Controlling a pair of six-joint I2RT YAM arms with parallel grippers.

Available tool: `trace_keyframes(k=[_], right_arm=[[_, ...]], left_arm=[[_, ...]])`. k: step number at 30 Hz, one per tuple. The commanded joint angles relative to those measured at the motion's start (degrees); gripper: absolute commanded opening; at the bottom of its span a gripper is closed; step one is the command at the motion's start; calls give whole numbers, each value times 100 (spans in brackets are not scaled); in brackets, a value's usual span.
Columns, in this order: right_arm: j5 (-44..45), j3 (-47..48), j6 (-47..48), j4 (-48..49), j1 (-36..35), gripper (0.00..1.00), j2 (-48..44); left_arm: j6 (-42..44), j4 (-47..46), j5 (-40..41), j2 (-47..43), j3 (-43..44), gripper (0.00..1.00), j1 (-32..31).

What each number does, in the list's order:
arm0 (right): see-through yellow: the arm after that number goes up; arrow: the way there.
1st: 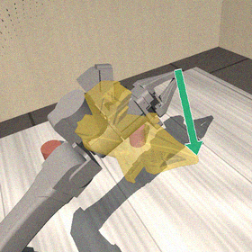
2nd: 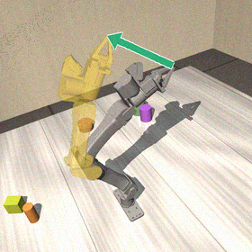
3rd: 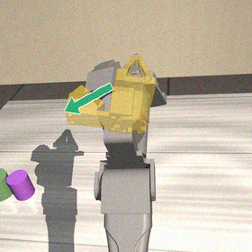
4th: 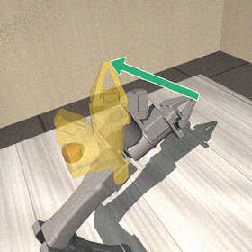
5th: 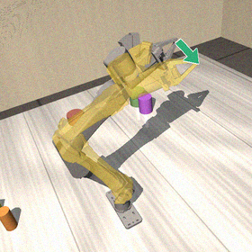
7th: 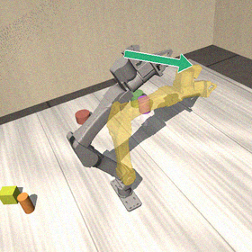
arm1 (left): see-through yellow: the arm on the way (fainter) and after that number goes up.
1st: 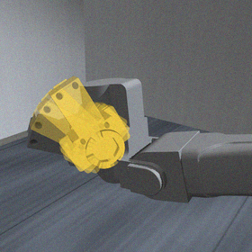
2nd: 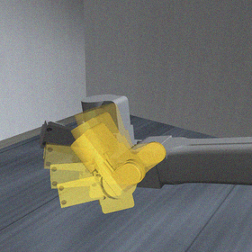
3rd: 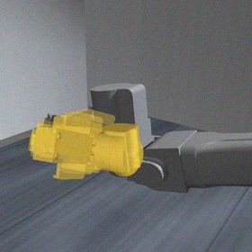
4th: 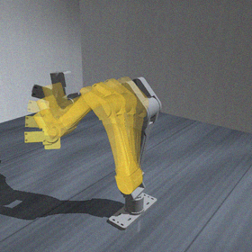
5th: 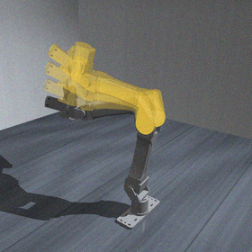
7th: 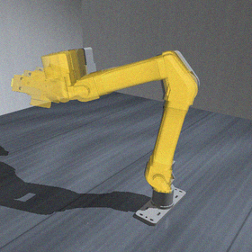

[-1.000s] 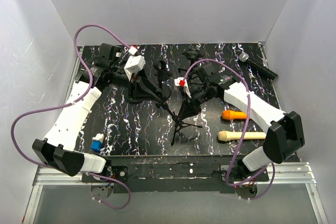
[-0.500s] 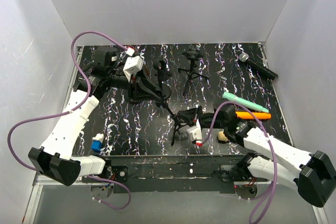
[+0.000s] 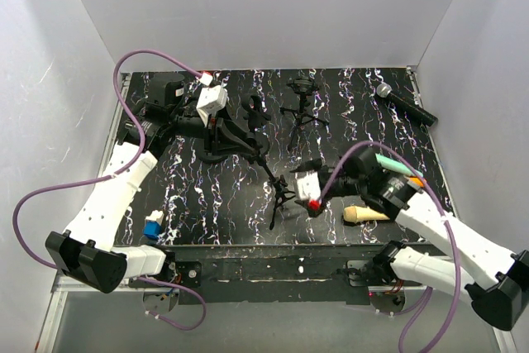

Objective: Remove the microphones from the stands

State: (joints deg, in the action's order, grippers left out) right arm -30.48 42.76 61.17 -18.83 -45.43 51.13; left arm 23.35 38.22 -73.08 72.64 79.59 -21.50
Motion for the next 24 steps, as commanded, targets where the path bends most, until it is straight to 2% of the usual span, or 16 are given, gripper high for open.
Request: trace_keyframes(k=[1, 5, 7, 11, 24], right_arm=[[-720, 1311, -2484, -1779, 358, 80, 755], [-1494, 1980, -3566, -2054, 684, 75, 1564], [-1636, 2262, -3691, -2133, 711, 70, 1881], [-1716, 2631, -3735, -2204, 781, 66, 2304], [-1540, 2509, -4613, -1396, 1168, 56, 2858]], left_arm=[[266, 441, 532, 57, -251, 0, -48], [266, 406, 488, 75, -251, 0, -48], [275, 406, 479, 92, -234, 0, -48], [292, 406, 470, 57, -234, 0, -48], [319, 423, 461, 31, -269, 0, -48]])
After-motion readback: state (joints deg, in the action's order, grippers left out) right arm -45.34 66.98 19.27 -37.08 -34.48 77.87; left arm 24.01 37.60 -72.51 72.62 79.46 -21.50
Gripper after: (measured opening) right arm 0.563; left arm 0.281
